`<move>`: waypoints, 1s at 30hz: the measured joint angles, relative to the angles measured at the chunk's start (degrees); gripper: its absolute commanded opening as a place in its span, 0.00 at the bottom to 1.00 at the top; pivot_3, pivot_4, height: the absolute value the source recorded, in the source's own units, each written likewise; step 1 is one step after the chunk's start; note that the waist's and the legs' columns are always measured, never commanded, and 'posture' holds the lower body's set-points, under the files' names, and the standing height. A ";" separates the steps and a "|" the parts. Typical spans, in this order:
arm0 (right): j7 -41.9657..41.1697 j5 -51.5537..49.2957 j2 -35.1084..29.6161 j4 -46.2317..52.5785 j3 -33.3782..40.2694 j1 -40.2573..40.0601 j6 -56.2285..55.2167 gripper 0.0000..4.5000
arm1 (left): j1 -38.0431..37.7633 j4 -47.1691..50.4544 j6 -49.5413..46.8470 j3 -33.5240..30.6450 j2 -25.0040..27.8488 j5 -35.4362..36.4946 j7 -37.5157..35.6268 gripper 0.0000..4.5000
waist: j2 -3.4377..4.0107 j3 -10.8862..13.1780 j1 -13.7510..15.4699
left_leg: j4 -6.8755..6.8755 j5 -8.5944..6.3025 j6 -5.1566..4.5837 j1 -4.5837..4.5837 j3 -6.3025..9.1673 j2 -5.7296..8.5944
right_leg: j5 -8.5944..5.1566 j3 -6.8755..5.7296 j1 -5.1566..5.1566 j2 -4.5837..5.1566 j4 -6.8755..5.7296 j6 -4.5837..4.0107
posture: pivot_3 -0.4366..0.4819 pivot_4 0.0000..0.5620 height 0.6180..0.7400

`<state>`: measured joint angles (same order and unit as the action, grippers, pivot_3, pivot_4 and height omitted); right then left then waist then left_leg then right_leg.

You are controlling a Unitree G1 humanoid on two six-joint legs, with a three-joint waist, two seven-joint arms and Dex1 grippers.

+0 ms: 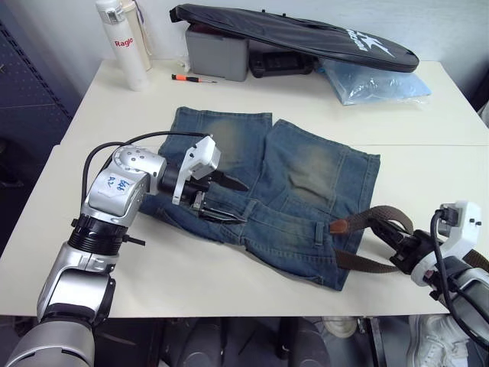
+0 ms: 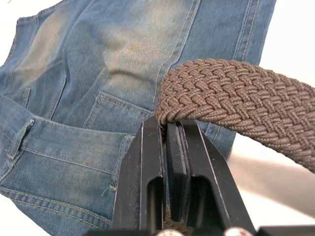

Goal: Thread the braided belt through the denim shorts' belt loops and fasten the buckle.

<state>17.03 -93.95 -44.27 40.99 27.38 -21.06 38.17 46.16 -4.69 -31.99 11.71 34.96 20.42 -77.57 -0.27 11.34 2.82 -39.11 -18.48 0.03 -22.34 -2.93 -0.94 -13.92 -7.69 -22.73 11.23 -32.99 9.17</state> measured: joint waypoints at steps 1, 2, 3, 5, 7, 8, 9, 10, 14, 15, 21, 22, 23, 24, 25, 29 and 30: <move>0.00 -0.21 -0.07 -0.04 0.15 -0.02 -0.06 0.00 | -0.02 0.00 0.01 0.00 0.00 0.00 0.00 0.98 | 0.00 0.00 -0.01 | 0.00 0.00 0.00 0.01 -0.01 0.00 | 0.00 0.01 0.00 0.00 0.00 0.00 | 0.48 0.27 1.00; 0.00 -0.60 -0.09 -0.03 0.16 -0.06 -0.07 0.00 | -0.02 0.00 0.05 0.00 -0.02 0.00 0.00 0.98 | 0.00 0.00 -0.03 | 0.00 0.00 0.00 0.01 -0.01 0.00 | 0.00 0.01 0.00 0.00 -0.01 0.00 | 0.48 0.27 1.00; 0.00 -1.39 -0.06 -0.03 0.12 -0.15 -0.15 0.00 | -0.02 0.00 0.09 0.01 -0.03 0.00 0.00 0.98 | 0.00 0.00 -0.03 | 0.00 0.00 0.00 0.01 -0.01 0.00 | 0.00 0.01 0.00 0.00 -0.01 0.00 | 0.48 0.27 1.00; -0.01 -2.04 0.49 -0.02 0.01 -0.48 -0.50 0.00 | -0.02 0.00 0.13 0.02 -0.06 -0.01 0.01 0.98 | 0.00 0.00 -0.01 | 0.00 0.00 0.00 0.01 -0.01 0.00 | 0.00 0.01 0.00 0.00 0.00 0.00 | 0.48 0.27 1.00; -0.06 -2.35 1.92 -0.03 -0.26 -1.13 -0.74 0.00 | -0.02 0.00 0.16 0.04 -0.07 -0.02 0.01 0.98 | 0.00 0.00 0.02 | 0.00 0.00 0.00 0.01 -0.01 0.00 | 0.00 0.01 0.00 0.00 0.00 0.00 | 0.48 0.27 1.00; -0.08 -2.57 2.49 -0.03 -0.34 -1.78 -0.95 0.00 | -0.02 -0.01 0.21 0.05 -0.08 -0.03 0.01 0.98 | 0.00 0.00 0.03 | 0.00 -0.01 -0.01 0.01 -0.01 0.00 | 0.00 0.01 0.00 0.00 0.00 0.00 | 0.48 0.27 1.00; -0.08 -2.73 3.08 -0.03 -0.34 -2.44 -1.29 0.00 | -0.02 -0.03 0.26 0.07 -0.08 -0.06 0.01 0.98 | 0.00 0.00 0.03 | 0.00 -0.01 -0.01 0.01 -0.02 0.00 | 0.00 0.01 0.00 0.00 0.00 0.00 | 0.48 0.27 1.00; -0.07 -3.15 4.00 -0.04 -0.34 -2.88 -1.83 0.00 | -0.02 -0.08 0.32 0.12 -0.10 -0.09 0.01 0.98 | 0.00 0.00 0.01 | 0.00 -0.01 -0.01 0.01 -0.02 0.00 | 0.00 0.02 0.00 0.00 0.00 0.00 | 0.48 0.27 1.00; 0.38 -6.55 5.46 -0.14 -0.14 -2.39 -3.62 0.00 | -0.02 -0.47 0.88 0.24 -0.26 -0.19 0.01 0.98 | 0.00 0.00 -0.10 | 0.00 -0.01 -0.01 0.03 -0.04 -0.01 | 0.00 0.05 0.00 0.00 -0.02 0.00 | 0.48 0.27 1.00; 0.57 -7.54 5.54 -0.15 -0.07 -1.98 -4.31 0.00 | -0.02 -0.54 0.93 0.28 -0.30 -0.24 0.01 0.98 | 0.00 0.00 -0.12 | 0.00 -0.01 -0.01 0.04 -0.04 -0.01 | 0.00 0.06 0.00 0.00 -0.02 0.00 | 0.48 0.27 1.00; 1.09 -11.66 7.16 -0.05 0.19 -1.04 -7.20 0.00 | -0.02 -1.13 2.06 0.59 -0.37 -0.39 -0.07 0.98 | 0.00 0.00 -0.11 | 0.00 -0.01 -0.01 0.03 -0.06 -0.01 | 0.00 0.08 -0.02 -0.01 -0.03 0.00 | 0.48 0.27 1.00; 1.06 -11.97 7.14 0.07 0.19 -1.35 -7.25 0.00 | -0.02 -1.36 2.26 0.59 -0.36 -0.41 -0.09 0.98 | 0.00 0.00 -0.07 | 0.00 -0.01 -0.01 0.03 -0.06 -0.01 | 0.00 0.08 -0.02 -0.01 -0.03 0.00 | 0.48 0.27 1.00; 1.00 -11.95 7.09 0.32 0.19 -2.04 -7.14 0.00 | -0.05 -1.79 2.59 0.59 -0.36 -0.44 -0.12 0.98 | 0.00 0.00 -0.03 | 0.00 -0.01 -0.01 0.03 -0.06 -0.01 | 0.00 0.07 -0.02 -0.01 -0.03 0.00 | 0.48 0.27 1.00; 0.95 -11.90 6.93 0.48 0.14 -2.50 -6.92 0.00 | -0.17 -2.17 2.84 0.58 -0.35 -0.46 -0.14 0.98 | 0.00 0.00 -0.03 | 0.00 -0.02 -0.01 0.04 -0.06 -0.01 | 0.00 0.08 -0.02 -0.01 -0.03 0.00 | 0.48 0.27 1.00; 0.97 -11.74 6.91 0.53 -0.01 -3.04 -6.87 0.00 | -0.49 -2.62 3.34 0.59 -0.35 -0.50 -0.18 0.98 | 0.00 0.00 -0.05 | 0.00 -0.02 -0.01 0.04 -0.06 -0.01 | 0.00 0.08 -0.02 -0.01 -0.03 0.00 | 0.48 0.27 1.00; 1.10 -10.73 7.01 0.38 -0.15 -4.36 -6.91 0.00 | -1.35 -3.00 4.34 0.59 -0.34 -0.65 -0.53 0.98 | 0.00 0.00 -0.08 | 0.00 -0.02 -0.02 0.04 -0.07 -0.01 | 0.00 0.09 -0.03 -0.01 -0.03 0.00 | 0.48 0.27 1.00; 1.07 -10.47 7.01 0.22 -0.15 -4.70 -6.90 0.00 | -1.35 -3.00 4.55 0.59 -0.34 -0.67 -0.59 0.98 | 0.00 0.00 -0.06 | 0.00 -0.02 -0.02 0.04 -0.07 -0.01 | 0.00 0.09 -0.03 -0.01 -0.04 0.00 | 0.48 0.27 1.00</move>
<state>18.10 -104.42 -37.27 41.21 27.23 -25.76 31.27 44.81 -7.69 -27.44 12.30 34.62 19.75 -78.16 -0.26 11.34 2.76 -39.10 -18.51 0.02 -22.30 -3.00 -0.95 -13.92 -7.60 -22.76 11.22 -33.02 9.18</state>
